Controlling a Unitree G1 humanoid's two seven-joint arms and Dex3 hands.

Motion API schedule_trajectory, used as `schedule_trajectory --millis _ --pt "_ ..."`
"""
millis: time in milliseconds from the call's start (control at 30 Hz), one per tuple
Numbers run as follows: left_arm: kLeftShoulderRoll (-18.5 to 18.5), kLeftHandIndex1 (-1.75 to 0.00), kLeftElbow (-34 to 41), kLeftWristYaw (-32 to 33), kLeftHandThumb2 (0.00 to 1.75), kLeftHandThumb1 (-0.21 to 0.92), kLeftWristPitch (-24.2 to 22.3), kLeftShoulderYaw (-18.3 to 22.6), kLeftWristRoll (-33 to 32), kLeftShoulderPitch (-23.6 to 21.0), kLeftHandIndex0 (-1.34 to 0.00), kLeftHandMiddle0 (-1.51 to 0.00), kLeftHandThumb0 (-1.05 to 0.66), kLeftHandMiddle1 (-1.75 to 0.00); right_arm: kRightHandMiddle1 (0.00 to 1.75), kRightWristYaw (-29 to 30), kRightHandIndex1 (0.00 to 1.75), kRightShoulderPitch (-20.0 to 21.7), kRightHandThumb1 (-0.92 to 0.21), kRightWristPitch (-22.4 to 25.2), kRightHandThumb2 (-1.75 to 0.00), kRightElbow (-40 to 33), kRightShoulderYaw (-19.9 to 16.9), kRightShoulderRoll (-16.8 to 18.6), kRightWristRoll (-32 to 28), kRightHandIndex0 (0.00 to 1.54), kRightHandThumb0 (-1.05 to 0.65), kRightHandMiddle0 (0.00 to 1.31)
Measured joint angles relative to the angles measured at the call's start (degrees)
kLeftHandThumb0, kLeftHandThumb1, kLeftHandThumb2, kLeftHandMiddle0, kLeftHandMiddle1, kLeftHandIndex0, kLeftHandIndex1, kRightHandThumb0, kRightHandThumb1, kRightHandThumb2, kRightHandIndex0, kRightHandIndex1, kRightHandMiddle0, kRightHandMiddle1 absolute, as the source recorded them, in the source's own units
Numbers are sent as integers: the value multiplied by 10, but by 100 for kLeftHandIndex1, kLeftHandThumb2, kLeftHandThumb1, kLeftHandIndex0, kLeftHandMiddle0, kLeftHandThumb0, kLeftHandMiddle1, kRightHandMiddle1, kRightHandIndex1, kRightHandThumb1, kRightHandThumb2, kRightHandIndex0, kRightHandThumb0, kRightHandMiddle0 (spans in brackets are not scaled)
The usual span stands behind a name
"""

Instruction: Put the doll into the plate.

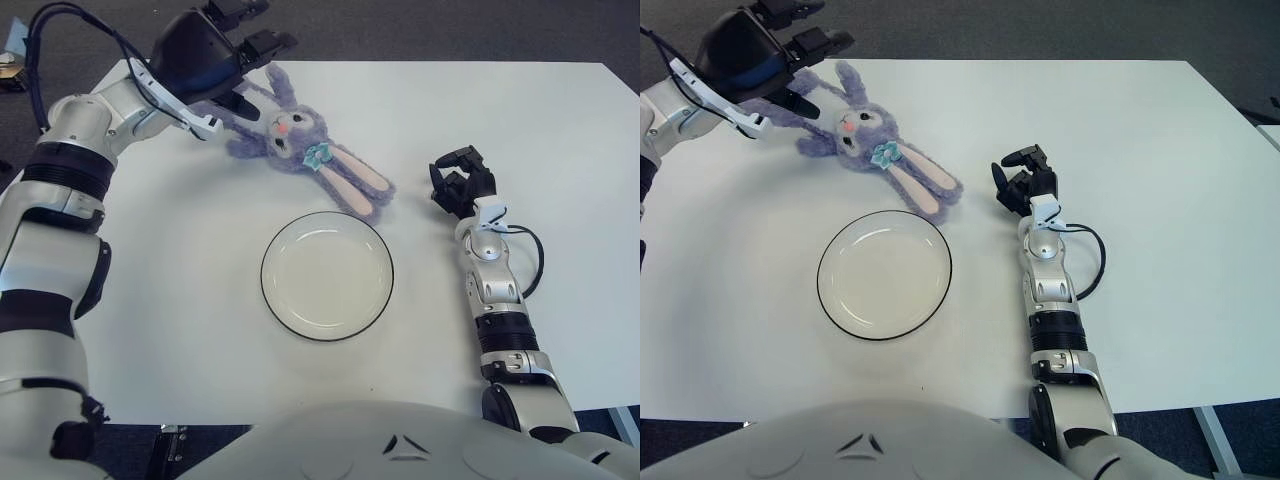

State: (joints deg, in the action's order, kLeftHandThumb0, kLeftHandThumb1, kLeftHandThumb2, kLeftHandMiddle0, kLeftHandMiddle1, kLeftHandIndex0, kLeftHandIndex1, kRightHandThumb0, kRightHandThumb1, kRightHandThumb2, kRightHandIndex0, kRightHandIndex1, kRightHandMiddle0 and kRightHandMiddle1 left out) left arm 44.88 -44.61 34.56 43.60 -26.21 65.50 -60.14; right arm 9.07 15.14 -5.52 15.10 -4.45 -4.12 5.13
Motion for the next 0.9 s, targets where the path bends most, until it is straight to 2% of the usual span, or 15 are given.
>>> schedule_trajectory --millis 300,500,733,900 --pt "0 -2 -11 -122 0 83 -17 -9 -20 -17 -37 -27 -57 0 163 -6 168 0 -82 0 -55 3 -2 -7 -1 75 -37 37" --pt "1 -1 -10 -157 0 83 -22 -9 -32 -18 -36 -24 -60 0 163 -7 168 0 -82 0 -55 4 -3 -8 -1 75 -37 37" --pt "0 0 -28 -261 1 85 -19 -9 -73 -34 -30 -16 -71 0 163 -8 167 0 -82 -2 -55 6 -3 -9 -2 76 -37 37" --pt "0 0 -29 -288 1 86 -19 -9 -88 -35 -29 -15 -72 0 163 -10 167 0 -82 -2 -55 6 -4 -10 -2 76 -37 37"
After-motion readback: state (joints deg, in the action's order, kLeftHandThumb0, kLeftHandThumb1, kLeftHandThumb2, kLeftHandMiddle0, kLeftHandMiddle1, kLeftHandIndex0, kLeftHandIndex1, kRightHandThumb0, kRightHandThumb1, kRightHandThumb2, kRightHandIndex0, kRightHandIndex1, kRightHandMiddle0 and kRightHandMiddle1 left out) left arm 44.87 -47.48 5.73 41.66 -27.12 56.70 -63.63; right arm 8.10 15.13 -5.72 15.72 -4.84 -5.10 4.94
